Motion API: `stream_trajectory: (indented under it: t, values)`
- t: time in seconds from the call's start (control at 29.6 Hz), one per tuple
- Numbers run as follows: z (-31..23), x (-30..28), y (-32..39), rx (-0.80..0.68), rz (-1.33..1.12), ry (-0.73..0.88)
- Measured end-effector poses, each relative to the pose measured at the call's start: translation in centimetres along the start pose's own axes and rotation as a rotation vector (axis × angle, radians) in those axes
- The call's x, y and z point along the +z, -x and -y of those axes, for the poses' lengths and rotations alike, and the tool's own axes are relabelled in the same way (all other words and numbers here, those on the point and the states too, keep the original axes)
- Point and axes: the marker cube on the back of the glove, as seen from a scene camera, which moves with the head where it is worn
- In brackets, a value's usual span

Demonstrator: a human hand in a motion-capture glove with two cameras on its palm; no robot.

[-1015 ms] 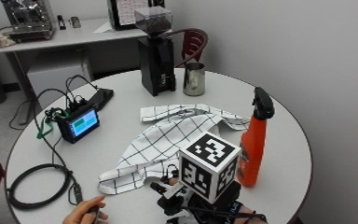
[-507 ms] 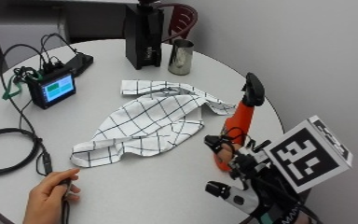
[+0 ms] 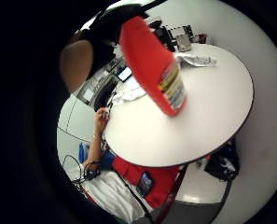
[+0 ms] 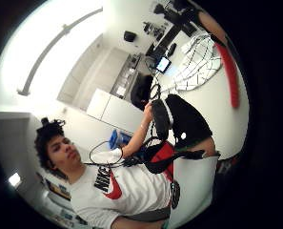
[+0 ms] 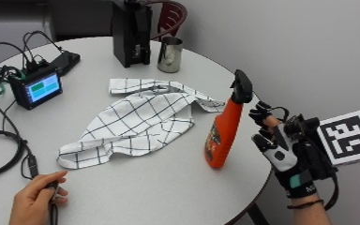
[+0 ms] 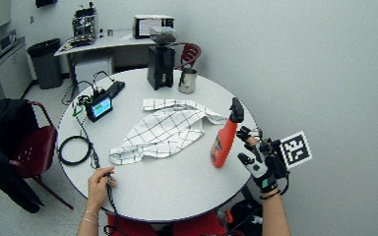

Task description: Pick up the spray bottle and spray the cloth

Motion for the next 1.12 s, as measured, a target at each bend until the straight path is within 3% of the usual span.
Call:
stream_trajectory:
  t: [0.27,0.88,1.12]
  values:
    - [3.9,0.7,-3.9,0.12,0.157,-0.057]
    - [8.3,5.2,-6.7,0.145,0.381,-0.034]
    - [9.6,6.6,-6.9,0.156,0.333,-0.039]
